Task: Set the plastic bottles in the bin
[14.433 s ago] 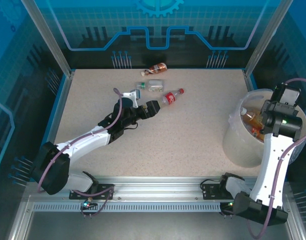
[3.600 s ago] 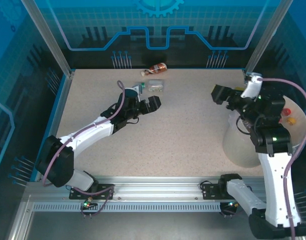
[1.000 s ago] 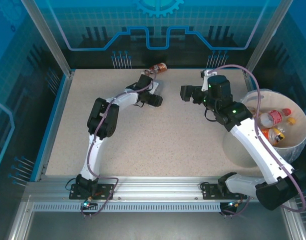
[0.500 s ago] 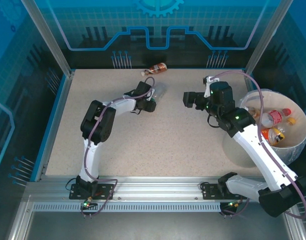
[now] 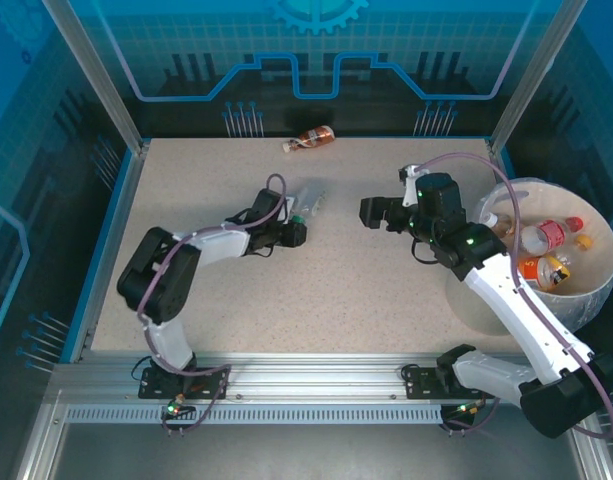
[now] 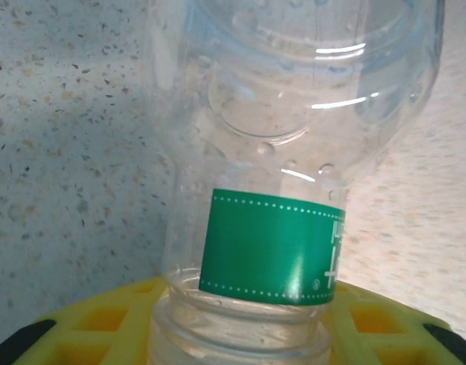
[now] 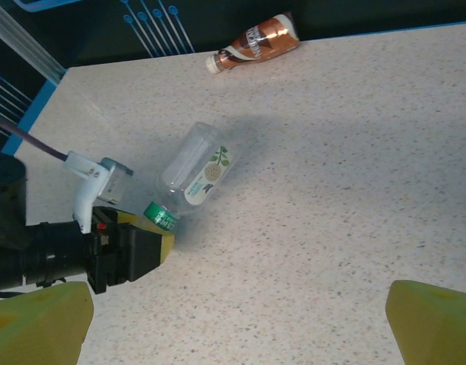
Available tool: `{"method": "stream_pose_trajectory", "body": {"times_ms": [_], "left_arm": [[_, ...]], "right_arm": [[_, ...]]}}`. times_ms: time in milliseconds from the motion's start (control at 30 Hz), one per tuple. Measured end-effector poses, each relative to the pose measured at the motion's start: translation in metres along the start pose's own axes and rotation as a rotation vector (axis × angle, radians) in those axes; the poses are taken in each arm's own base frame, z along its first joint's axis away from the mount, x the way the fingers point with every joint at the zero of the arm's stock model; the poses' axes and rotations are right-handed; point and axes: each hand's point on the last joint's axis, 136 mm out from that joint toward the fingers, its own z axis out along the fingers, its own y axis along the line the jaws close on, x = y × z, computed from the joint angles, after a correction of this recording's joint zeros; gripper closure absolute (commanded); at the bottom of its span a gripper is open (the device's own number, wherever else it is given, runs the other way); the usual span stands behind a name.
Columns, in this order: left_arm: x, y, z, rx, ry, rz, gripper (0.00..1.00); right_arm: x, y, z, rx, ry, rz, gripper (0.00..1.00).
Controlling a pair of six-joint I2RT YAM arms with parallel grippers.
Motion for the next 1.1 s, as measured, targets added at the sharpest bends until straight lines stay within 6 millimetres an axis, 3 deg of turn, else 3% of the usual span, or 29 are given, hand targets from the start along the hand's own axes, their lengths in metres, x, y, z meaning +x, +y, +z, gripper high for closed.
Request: {"method": "stream_pose_trajectory", "body": {"times_ms": [133, 267, 500, 800, 1100], "left_arm": [[-0.014, -0.026, -0.033, 0.105, -0.102, -0.036, 0.66], [-0.025, -0.066, -0.065, 0.202, -0.182, 0.014, 0.66], [-0.025, -0.133, -0.107, 0.304, -0.275, 0.146, 0.66], [-0.007, -0.172, -0.116, 0.33, -0.298, 0.261, 0.66], [-0.011, -0.183, -0.122, 0.346, -0.328, 0.281, 0.65]], "right_arm": [[0.003, 0.008, 0.002, -0.046, 0.015, 0.038, 0.0], [0.006, 0.019, 0.01, -0.109, 0.045, 0.106, 0.0], [-0.002, 0.038, 0.023, -0.217, 0.038, 0.256, 0.0], [-0.026, 0.045, 0.03, -0.265, -0.06, 0.346, 0.0], [-0.025, 0.042, 0.036, -0.244, -0.06, 0.335, 0.31]]}}
